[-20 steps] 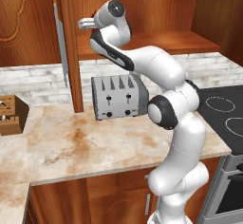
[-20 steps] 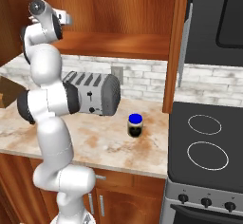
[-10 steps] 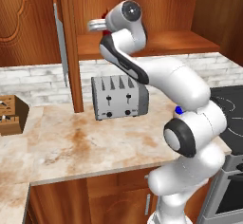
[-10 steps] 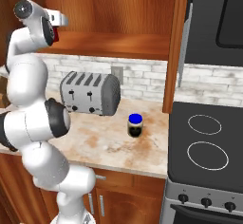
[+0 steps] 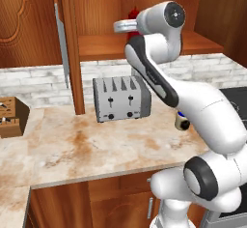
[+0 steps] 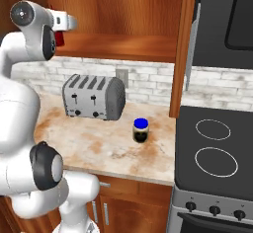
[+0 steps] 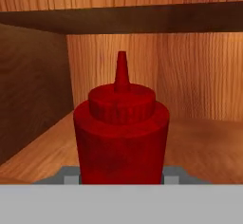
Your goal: Take 2 condiments from the cabinet and move them on the counter near the stove.Make sure the condiments are lined up with each other, next to each other.
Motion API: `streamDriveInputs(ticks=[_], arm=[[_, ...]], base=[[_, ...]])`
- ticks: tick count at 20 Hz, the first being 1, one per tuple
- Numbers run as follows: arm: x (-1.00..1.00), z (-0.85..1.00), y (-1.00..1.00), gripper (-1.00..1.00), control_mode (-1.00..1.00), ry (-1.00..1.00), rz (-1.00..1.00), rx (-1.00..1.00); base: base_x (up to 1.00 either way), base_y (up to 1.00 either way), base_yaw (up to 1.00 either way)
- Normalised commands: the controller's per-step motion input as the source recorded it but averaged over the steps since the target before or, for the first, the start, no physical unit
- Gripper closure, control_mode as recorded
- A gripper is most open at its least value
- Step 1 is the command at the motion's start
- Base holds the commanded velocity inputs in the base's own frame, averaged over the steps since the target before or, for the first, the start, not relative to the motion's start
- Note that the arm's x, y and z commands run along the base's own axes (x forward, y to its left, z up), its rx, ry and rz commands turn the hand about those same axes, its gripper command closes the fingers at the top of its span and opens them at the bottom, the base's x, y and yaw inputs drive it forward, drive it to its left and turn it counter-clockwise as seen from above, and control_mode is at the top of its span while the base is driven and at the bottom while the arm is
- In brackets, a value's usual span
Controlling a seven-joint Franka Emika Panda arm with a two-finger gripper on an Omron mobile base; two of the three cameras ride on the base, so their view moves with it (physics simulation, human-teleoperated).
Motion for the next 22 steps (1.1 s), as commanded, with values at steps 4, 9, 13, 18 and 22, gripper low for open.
streamDriveInputs(ticks=[4,9,13,18,22], arm=[[-1.00,0.02,-0.81,1.00,-1.00,0.00,0.00,0.00],[-0.98,-0.46,-0.89,1.00,-1.00,0.00,-0.06,0.00],[-0.98,-0.66,-0.81,1.00,-1.00,0.00,-0.05,0.00],[-0.93,-0.71,-0.59,1.00,-1.00,-0.01,-0.01,0.00],[-0.50,-0.57,-0.45,1.00,-1.00,-0.05,0.00,0.00]], base=[[0.00,0.00,0.00],[0.00,0.00,0.00],[0.00,0.00,0.00],[0.00,0.00,0.00],[0.00,0.00,0.00]])
